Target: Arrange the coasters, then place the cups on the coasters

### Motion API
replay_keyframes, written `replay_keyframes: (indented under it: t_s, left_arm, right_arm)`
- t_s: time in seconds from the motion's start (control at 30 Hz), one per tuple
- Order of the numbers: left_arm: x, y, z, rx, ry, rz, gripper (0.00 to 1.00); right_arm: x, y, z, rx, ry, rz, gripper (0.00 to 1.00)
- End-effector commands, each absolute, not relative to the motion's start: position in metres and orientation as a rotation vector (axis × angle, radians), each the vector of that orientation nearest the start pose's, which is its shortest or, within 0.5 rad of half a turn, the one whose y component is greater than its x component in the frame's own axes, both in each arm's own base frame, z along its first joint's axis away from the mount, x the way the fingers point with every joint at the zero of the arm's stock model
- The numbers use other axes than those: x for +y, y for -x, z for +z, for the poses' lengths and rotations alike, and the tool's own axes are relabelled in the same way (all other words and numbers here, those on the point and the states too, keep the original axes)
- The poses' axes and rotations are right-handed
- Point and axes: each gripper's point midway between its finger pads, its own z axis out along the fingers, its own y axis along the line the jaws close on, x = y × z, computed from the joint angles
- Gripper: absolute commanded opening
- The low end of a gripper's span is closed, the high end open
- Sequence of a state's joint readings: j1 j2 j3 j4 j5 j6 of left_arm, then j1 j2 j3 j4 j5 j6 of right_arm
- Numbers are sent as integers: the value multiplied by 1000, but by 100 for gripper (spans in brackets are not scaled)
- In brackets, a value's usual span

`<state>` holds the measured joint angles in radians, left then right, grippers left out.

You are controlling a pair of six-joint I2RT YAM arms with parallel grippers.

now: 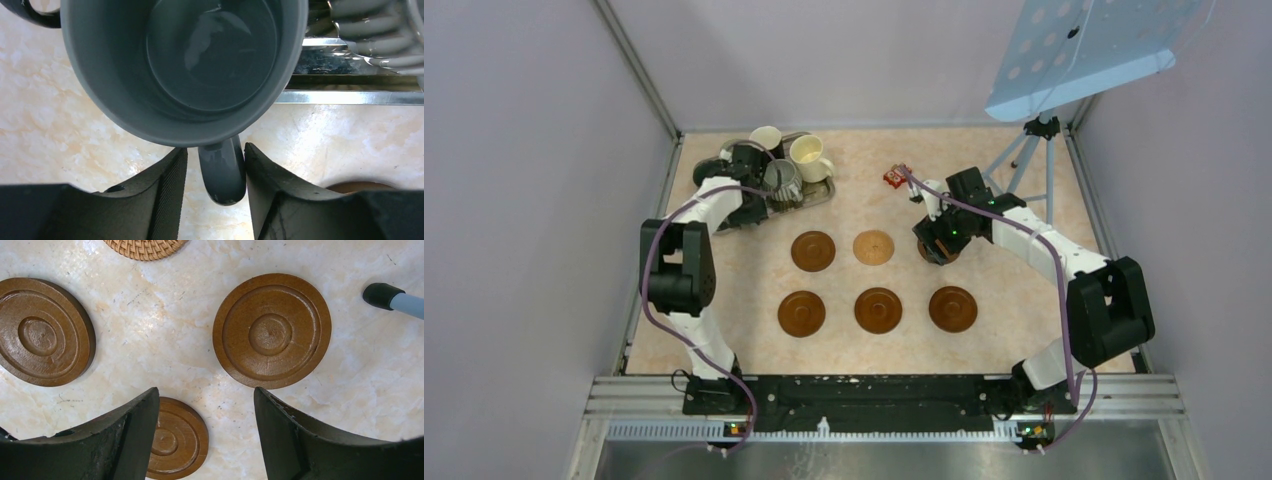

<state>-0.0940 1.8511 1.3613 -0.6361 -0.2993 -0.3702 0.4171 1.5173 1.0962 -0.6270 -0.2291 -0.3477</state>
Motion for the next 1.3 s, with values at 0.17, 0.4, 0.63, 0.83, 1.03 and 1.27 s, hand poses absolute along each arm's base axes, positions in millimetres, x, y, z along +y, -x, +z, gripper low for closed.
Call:
replay_keyframes:
  t_s: [0.17,0.4,0.63,0.83,1.03,1.27]
  left_arm:
    - [-1,-414,79,2557,375,215,44]
    - [2,-390,77,2550,331,217,9]
    - [-5,-388,92,2508,259,157,0]
    - [-24,-388,133,2385,95,79,0]
    - [-64,-388,180,2225,-88,-36,0]
    - [-148,-378,226,1997,-300,-199,0]
  right_arm:
    - [169,-314,119,2312,1068,312,69]
    - [167,-314,129,2292,1079,294,68]
    - [162,-311,135,2289,1059,285,68]
    - [165,-311,144,2295,975,341,69]
    - [162,-316,156,2277,838,367,82]
    - [138,-309,157,2331,683,354,85]
